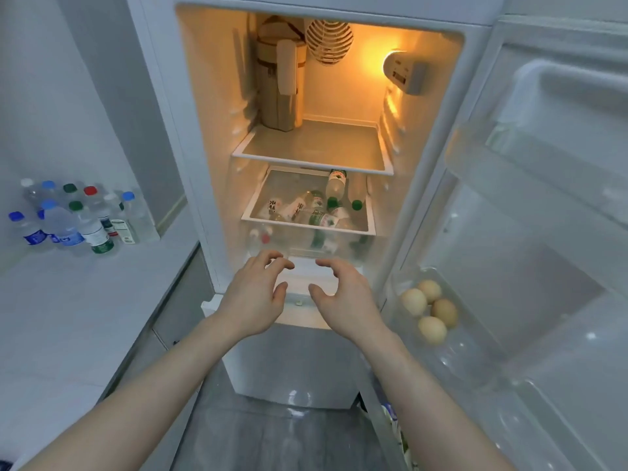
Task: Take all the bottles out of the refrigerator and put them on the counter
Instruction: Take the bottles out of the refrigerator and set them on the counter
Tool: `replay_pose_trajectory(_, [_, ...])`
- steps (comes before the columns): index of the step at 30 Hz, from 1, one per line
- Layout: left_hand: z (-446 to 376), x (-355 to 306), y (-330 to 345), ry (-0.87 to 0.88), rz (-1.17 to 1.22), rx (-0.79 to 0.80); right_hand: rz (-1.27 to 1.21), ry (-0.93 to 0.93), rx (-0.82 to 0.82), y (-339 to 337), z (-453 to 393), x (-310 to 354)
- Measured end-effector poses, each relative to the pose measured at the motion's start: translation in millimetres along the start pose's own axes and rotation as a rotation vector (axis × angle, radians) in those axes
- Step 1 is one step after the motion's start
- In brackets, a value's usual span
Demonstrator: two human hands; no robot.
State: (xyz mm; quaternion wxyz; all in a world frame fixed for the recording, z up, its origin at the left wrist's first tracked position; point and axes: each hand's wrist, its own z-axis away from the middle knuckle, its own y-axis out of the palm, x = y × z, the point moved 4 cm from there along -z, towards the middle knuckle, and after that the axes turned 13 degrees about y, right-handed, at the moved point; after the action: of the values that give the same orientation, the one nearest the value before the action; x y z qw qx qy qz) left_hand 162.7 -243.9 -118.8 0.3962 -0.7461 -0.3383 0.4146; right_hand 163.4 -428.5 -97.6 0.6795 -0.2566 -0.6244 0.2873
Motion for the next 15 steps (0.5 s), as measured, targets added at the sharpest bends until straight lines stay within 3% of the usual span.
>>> replay_pose_trajectory(15, [-65,2,-4,0.114,-0.045,-0.003,0.003,-0.025,-0.070,-31,-31,1])
